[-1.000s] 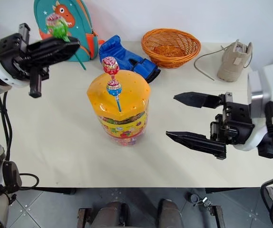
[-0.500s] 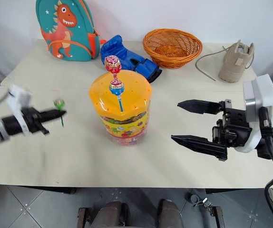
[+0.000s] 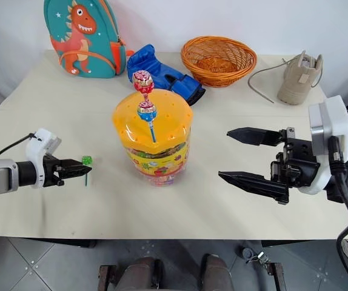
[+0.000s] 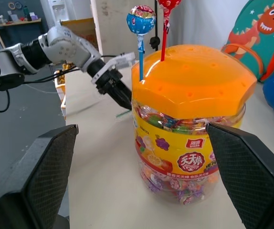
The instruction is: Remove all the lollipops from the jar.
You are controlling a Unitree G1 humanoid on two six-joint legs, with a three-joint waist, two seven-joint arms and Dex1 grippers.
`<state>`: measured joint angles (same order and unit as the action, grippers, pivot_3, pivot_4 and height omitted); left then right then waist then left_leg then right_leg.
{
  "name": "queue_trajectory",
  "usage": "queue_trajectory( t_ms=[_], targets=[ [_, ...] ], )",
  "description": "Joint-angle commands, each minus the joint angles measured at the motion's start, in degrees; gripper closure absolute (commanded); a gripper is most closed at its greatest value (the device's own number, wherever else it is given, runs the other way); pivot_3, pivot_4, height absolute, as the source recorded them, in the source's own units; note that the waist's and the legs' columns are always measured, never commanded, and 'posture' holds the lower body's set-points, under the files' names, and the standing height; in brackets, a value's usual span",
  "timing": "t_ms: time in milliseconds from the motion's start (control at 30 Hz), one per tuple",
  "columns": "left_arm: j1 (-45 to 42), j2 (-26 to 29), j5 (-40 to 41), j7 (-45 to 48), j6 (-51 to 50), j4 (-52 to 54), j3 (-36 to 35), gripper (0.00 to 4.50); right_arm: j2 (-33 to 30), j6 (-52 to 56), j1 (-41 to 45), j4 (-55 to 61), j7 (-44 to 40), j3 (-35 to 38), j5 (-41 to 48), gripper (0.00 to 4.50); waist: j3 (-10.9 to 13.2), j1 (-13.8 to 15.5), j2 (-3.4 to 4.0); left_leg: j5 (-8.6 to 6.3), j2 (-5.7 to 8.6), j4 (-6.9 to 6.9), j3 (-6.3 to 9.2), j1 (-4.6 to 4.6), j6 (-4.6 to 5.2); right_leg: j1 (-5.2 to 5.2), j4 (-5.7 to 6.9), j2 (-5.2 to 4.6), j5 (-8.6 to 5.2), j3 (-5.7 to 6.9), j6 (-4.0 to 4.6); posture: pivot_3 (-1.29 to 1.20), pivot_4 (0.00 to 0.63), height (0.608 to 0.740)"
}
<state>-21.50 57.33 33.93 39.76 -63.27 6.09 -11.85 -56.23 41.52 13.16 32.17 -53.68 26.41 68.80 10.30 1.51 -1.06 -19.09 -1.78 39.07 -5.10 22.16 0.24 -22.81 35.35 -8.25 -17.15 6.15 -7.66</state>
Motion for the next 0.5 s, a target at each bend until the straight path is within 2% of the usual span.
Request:
queue_trajectory(
  t_ms=[33, 133, 167, 233, 367, 500],
  targets=[
    [-2.12, 2.56, 1.78, 2.77, -0.77, 1.87, -2.8, 0.98, -1.08, -0.24, 0.88, 0.44, 0.02, 0.85, -0.04, 0.0, 0.0, -0.06, 0.0, 0.0, 0.0, 0.0, -0.01, 0.0, 0.0, 0.0, 0.0, 0.0, 0.0, 0.0, 0.0, 0.0, 0.15, 0.74],
    [-4.28, 4.09, 2.59, 4.93, -0.08, 1.31, -3.75, 0.09, -1.19, -0.28, 1.18, 0.26, -0.15, 0.67, -0.55, 0.0, 0.0, -0.13, 0.0, 0.0, 0.0, 0.0, -0.01, 0.0, 0.0, 0.0, 0.0, 0.0, 0.0, 0.0, 0.0, 0.0, 0.15, 0.74],
    [-5.22, 4.68, 2.91, 5.83, 0.39, 1.0, -4.12, 0.02, -1.26, -0.29, 1.19, 0.26, -0.29, 0.67, -0.77, 0.0, 0.0, -0.12, 0.0, 0.0, 0.0, 0.0, -0.02, -0.01, 0.0, 0.0, 0.01, 0.0, 0.0, 0.0, 0.0, 0.0, 0.15, 0.74],
    [-7.7, 5.62, 4.65, 9.82, 3.15, 0.67, -6.1, 0.02, -1.47, -0.21, 1.47, 0.17, -0.31, 0.75, -0.95, 0.0, 0.0, -0.11, 0.0, 0.0, 0.0, 0.0, -0.02, 0.0, 0.0, 0.0, 0.0, 0.01, 0.0, 0.0, 0.0, 0.0, 0.15, 0.74],
    [-12.16, 2.78, 7.81, 16.18, 13.12, -2.8, -12.47, 0.02, -2.35, 0.62, 2.05, 1.2, 0.04, 0.59, -0.11, 0.0, 0.0, -0.11, 0.0, 0.0, 0.0, 0.01, -0.03, 0.02, 0.0, -0.03, 0.01, 0.01, 0.0, 0.01, 0.0, 0.0, 0.15, 0.74],
    [-12.4, 2.4, 9.11, 28.12, 22.55, -5.87, -13.53, 0.02, -2.99, 1.55, 3.61, 3.28, 1.83, -1.75, -0.15, 0.0, 0.0, -0.32, 0.01, 0.0, -0.01, 0.01, -0.13, -0.03, 0.0, -0.04, 0.02, 0.02, 0.0, 0.01, 0.0, 0.0, 0.15, 0.74]
  ],
)
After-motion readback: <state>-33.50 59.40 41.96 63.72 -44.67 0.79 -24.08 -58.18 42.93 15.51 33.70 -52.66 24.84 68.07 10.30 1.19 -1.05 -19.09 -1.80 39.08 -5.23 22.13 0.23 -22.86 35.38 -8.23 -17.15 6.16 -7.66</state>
